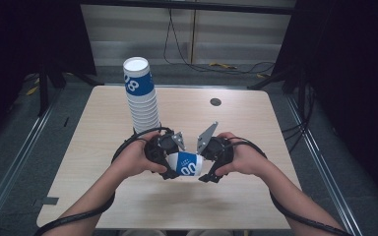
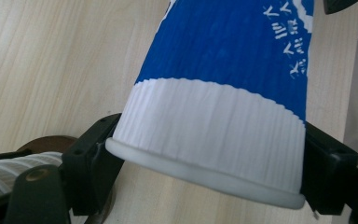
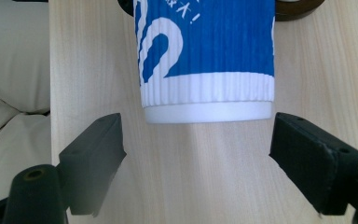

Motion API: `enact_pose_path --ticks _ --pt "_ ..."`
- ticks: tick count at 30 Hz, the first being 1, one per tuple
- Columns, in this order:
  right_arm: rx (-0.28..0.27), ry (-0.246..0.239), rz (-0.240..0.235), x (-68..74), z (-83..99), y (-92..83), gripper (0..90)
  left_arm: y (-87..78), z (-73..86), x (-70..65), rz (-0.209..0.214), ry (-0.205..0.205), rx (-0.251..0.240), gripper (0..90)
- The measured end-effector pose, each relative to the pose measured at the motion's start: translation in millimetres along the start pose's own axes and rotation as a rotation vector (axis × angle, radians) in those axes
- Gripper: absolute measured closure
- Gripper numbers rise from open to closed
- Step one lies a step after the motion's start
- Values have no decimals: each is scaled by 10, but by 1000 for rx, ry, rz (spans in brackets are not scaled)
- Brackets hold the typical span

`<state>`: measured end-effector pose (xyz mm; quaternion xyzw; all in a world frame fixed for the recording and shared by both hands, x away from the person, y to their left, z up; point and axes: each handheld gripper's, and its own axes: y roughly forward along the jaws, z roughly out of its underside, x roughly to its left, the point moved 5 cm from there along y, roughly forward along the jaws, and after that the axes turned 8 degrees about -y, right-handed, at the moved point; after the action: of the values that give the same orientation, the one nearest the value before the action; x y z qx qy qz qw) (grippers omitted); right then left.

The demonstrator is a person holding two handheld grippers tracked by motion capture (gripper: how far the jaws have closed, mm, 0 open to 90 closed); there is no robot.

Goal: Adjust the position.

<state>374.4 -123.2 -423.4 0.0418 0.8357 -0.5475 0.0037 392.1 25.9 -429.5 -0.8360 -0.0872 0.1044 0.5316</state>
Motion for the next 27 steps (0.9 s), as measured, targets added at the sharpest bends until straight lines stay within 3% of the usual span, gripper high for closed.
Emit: enact_pose_path --ticks 9,27 --pt "4 -9 -8 8 -32 23 169 3 -21 -9 1 14 -2 189" --pt "22 -24 -9 18 -18 48 199 25 -28 -19 7 1 -5 187"
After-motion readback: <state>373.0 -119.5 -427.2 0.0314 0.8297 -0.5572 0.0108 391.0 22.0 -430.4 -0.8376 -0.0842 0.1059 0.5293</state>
